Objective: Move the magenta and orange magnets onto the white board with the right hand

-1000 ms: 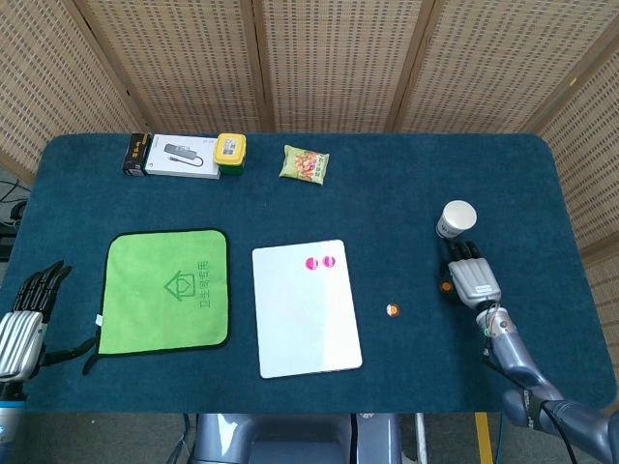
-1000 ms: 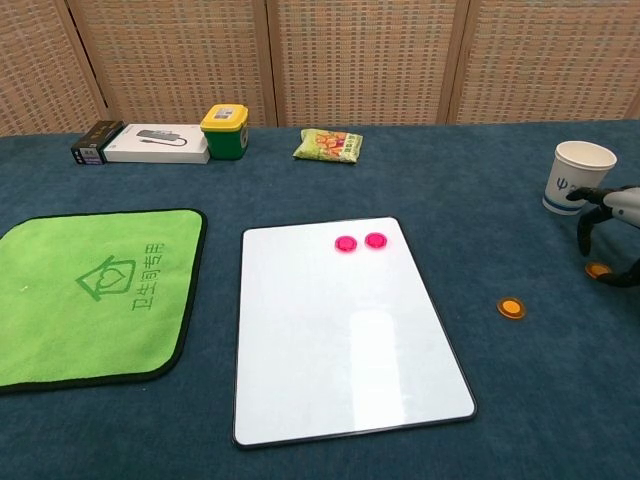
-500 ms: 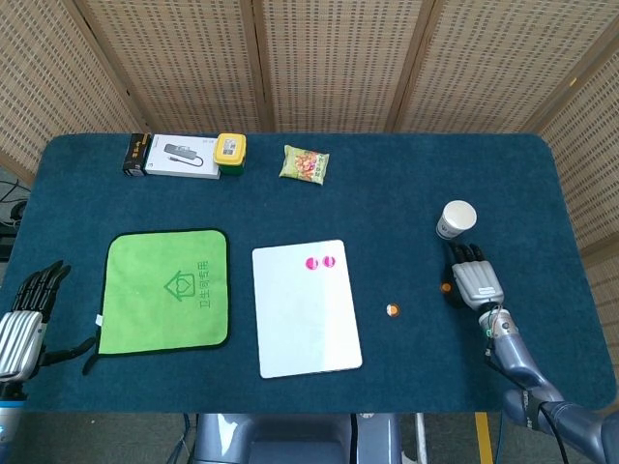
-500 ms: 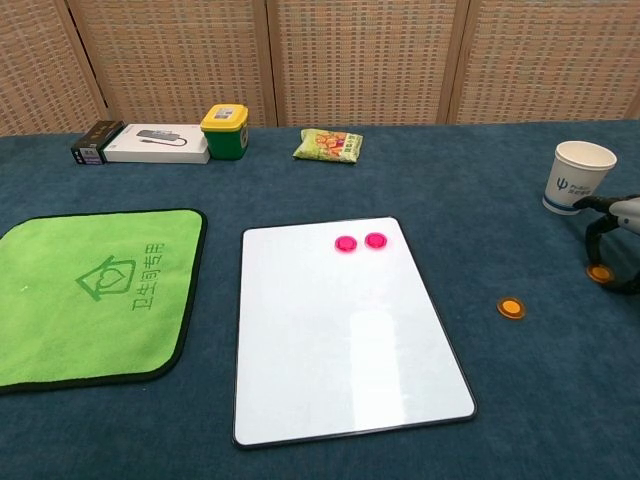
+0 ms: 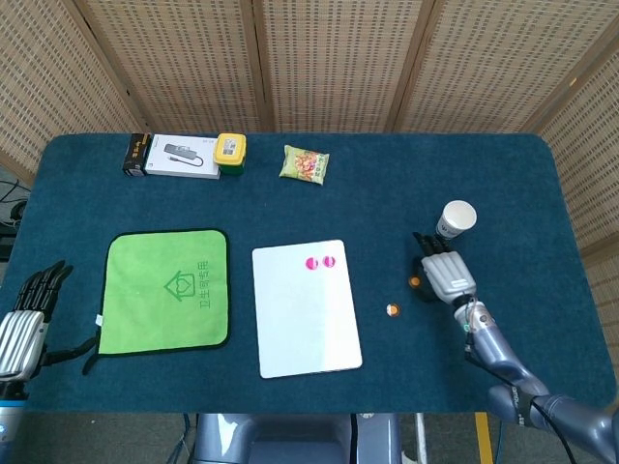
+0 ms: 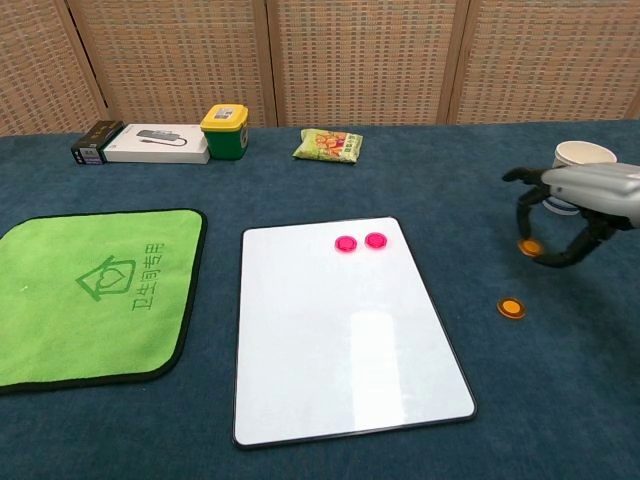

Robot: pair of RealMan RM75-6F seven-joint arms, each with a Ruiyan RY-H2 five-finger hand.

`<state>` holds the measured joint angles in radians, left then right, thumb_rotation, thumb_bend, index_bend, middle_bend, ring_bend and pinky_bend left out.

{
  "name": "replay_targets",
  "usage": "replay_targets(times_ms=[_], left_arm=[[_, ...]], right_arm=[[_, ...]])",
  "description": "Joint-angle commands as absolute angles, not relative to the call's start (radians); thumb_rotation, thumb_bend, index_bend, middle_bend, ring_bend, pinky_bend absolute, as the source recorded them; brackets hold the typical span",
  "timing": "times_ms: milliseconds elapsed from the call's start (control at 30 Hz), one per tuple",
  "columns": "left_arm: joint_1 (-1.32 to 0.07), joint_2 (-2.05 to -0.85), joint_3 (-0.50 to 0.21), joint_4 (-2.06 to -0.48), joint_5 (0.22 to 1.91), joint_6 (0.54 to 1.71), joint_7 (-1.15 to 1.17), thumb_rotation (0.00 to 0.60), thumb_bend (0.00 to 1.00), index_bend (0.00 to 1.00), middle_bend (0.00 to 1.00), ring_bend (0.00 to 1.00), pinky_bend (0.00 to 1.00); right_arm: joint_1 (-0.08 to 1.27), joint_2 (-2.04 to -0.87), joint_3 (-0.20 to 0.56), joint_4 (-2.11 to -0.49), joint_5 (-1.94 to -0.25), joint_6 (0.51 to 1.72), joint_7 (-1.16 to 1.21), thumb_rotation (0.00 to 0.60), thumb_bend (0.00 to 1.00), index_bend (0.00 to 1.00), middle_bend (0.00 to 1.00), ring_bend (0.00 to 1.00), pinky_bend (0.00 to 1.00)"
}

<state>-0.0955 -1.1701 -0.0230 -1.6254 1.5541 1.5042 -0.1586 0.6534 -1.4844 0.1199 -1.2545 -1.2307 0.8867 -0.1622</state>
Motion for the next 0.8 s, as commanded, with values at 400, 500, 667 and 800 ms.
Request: replay_targets(times_ms=[400, 500, 667, 800], left_arm=[[-0.092, -1.161, -0.02, -1.621, 1.55, 1.501, -0.182, 0.6, 0.02, 0.0, 0.0, 0.0, 0.0], [-0.093, -1.16, -0.019, -1.622, 1.551, 1.5, -0.185, 0.6, 0.02, 0.0, 0.0, 0.0, 0.0], [-0.093, -1.159, -0.019, -1.622, 1.551, 1.499, -0.186, 0.6, 0.03, 0.0, 0.0, 0.0, 0.0], [-0.093, -1.159, -0.019, -1.623, 1.551, 1.499, -0.187, 0.6, 0.02, 0.0, 0.0, 0.0, 0.0]], right_arm=[[0.878, -1.662, 0.221, -1.311, -0.956, 0.815, -0.575, 0.6, 0.4, 0.54, 0.0, 0.0, 0.0], [0.896, -1.693, 0.211, -1.301, -0.922, 0.823, -0.622, 0.6, 0.4, 0.54, 0.0, 0.0, 0.0], [0.917, -1.727, 0.207, -1.279, -0.884, 0.839, -0.657, 0.6, 0.4, 0.54, 0.0, 0.0, 0.0], [0.925, -1.738, 0.209, -1.27, -0.869, 0.847, -0.663, 0.6, 0.4, 0.54, 0.0, 0.0, 0.0]])
